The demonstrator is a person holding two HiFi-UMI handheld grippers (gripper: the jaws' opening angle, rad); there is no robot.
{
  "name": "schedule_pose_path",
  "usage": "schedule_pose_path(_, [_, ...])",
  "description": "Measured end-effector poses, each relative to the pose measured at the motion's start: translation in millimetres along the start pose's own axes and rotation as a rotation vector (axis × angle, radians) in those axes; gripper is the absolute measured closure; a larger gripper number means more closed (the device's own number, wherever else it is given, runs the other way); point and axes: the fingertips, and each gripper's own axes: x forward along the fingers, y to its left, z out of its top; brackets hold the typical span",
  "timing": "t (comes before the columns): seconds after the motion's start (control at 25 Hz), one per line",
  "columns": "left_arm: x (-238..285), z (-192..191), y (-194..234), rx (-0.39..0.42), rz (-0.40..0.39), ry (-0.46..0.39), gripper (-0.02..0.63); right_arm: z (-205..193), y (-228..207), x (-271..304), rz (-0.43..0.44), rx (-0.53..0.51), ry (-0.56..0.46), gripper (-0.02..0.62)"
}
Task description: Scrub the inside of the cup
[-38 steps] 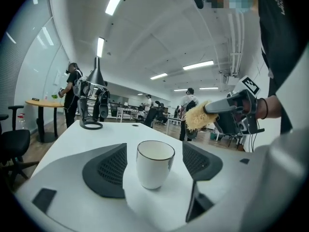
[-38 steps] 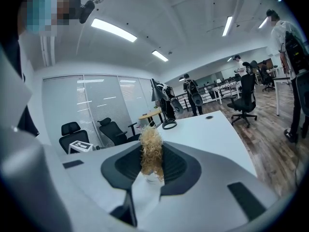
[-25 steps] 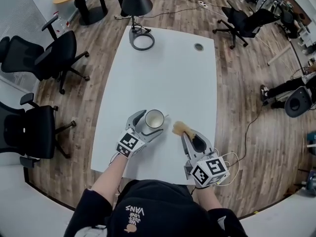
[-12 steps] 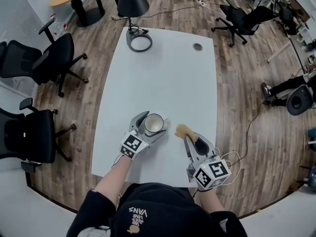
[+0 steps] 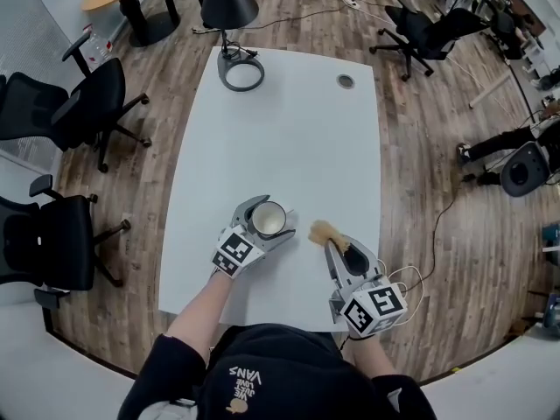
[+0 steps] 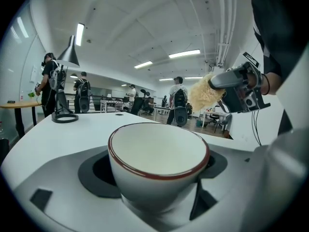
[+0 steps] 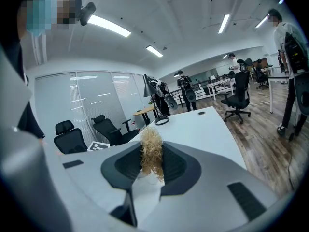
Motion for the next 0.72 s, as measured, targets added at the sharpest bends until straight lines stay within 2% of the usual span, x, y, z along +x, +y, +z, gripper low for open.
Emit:
schedule_pose_path(0.32, [1,0,3,0.000,0.037,0.010,0.173,1,5,4,0.023,-0.010,0.008,0.503])
schedule_pose_path(0.52, [-4,-1,3,-0.069,0.056,0.024,0.175,4,4,2,0.022,-0.016,-0.003,0.503])
schedule_pose_path(0.72, [-20,13,-1,-0.045,0.084,0.013,0.175,13,10,2,0.040,-0.015,-0.023,0.503])
